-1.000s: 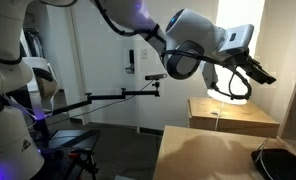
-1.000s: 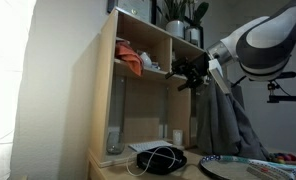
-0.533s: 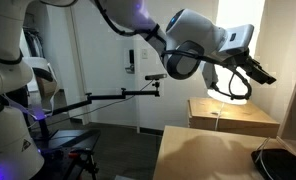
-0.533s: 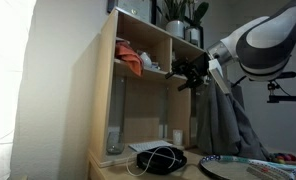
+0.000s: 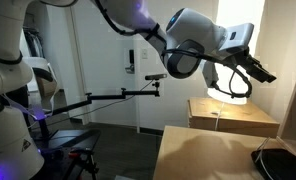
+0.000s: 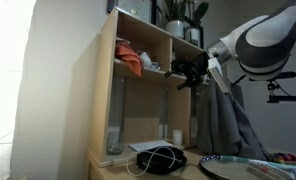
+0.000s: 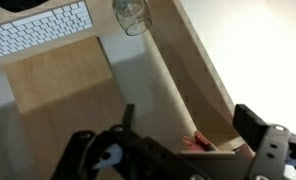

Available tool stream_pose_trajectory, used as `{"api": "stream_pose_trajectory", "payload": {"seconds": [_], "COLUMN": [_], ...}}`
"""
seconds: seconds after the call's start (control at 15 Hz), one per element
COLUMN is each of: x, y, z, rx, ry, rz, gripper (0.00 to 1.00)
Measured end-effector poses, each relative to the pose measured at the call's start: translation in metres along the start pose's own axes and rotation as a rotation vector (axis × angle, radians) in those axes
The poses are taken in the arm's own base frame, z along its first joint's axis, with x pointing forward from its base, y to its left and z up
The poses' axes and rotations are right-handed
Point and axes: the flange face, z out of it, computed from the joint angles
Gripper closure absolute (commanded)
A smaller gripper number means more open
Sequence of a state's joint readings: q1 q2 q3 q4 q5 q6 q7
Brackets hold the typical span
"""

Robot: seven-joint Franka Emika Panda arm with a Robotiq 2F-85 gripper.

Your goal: Move the tennis rack slightly to the right. Pick up the orange towel from the top compartment and put it on the table.

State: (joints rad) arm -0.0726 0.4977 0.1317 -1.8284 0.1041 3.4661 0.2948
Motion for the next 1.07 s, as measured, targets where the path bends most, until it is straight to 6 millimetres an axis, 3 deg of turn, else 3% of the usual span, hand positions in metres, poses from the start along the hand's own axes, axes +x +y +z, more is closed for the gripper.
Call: {"api": "stream_pose_trajectory", "payload": {"seconds": [0.8,1.07], "x": [0.04,0.053], "y": [-0.066,-0.075], "z": [-0.01,-0.012], "rx": [0.047,0.014], "ry": [0.113,0.168], "rz": [-0.085,-0.158], "gripper": [0.0,0.0]}}
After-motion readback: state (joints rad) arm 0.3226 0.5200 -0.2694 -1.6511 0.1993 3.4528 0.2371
